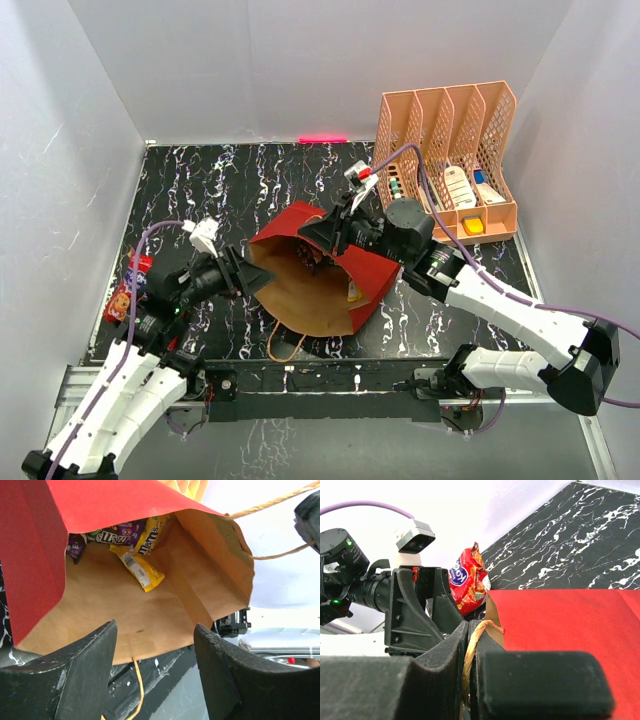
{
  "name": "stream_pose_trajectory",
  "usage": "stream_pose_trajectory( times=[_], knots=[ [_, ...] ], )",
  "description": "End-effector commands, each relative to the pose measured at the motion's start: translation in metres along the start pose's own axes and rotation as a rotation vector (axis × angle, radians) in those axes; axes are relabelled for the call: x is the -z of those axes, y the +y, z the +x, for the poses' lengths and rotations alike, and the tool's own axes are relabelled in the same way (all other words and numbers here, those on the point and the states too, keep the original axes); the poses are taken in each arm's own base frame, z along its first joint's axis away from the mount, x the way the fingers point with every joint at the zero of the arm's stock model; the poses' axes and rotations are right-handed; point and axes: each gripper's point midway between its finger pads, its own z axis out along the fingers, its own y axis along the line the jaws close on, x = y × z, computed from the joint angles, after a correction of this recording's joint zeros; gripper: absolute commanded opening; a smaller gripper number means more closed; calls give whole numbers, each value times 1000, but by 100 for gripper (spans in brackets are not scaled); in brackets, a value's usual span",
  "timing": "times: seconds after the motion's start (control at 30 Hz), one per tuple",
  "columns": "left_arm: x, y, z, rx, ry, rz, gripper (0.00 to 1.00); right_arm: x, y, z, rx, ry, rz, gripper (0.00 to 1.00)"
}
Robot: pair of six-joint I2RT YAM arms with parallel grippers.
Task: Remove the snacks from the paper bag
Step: Take out the snack from the paper bag.
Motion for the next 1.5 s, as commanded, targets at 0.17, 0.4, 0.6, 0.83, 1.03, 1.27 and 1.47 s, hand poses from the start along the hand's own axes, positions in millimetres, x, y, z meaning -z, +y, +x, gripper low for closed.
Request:
stream_pose_trajectory(
  times=[0.17,0.4,0.6,0.83,1.03,1.27,1.47],
  knots=[
    [-50,-1,0,-241,-36,-113,56,6,7,-47,-3,-132,42,7],
    [-84,-11,44,-478,-110,-260,53,10,10,-59,0,-162,45,7],
    [-105,16,42,-589,-275,-344,52,17,11,-60,-2,-174,49,7],
    [-144,27,40,-770,-305,-448,51,22,14,-61,-10,-184,43,7],
    [-158,52,32,-768,-379,-500,48,23,18,-66,-12,-197,26,7],
    [-179,68,40,-817,-361,-563,53,21,21,-64,-19,-192,6,7],
    [-182,97,35,-823,-360,-666,64,22,21,-66,-16,-199,8,7]
  ],
)
